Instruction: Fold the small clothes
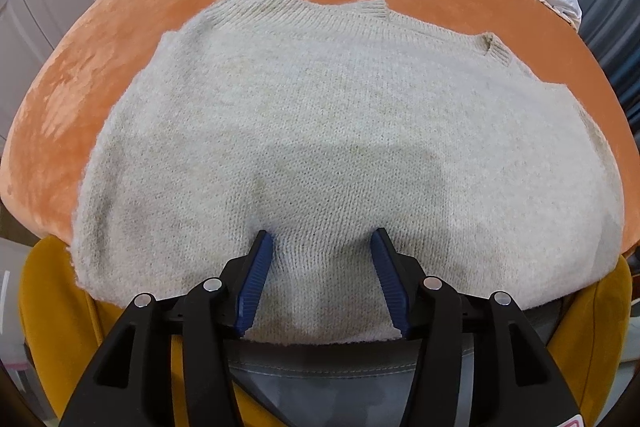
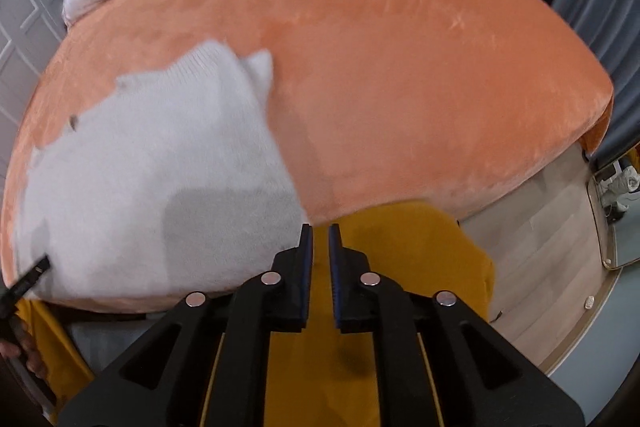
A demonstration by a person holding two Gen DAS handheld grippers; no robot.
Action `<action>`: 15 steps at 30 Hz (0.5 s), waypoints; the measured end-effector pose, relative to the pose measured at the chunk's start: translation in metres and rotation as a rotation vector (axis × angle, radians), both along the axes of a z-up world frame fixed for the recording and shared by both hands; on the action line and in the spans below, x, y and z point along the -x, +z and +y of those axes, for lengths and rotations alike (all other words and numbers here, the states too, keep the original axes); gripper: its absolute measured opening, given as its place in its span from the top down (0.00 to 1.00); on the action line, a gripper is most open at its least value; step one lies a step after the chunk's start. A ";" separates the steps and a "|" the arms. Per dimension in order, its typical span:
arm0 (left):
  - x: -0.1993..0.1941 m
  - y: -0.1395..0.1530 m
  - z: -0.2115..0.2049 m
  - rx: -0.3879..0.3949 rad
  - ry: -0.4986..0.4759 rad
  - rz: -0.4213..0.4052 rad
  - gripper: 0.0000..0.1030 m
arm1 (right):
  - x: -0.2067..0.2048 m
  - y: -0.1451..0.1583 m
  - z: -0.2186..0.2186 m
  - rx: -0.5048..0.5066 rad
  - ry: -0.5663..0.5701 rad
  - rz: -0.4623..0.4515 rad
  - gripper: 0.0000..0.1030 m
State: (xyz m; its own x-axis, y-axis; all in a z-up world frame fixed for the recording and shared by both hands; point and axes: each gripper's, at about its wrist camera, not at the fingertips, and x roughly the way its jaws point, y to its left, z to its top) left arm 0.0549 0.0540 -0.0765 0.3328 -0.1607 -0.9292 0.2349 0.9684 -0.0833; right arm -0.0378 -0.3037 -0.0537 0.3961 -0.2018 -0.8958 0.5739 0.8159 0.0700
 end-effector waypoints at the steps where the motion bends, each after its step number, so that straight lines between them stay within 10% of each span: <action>1: 0.000 0.000 0.000 -0.001 -0.001 -0.002 0.50 | -0.002 0.008 0.006 -0.012 0.016 -0.025 0.92; 15: 0.003 0.024 0.038 0.115 0.084 0.025 0.44 | -0.147 -0.013 0.207 -0.117 0.547 0.036 0.92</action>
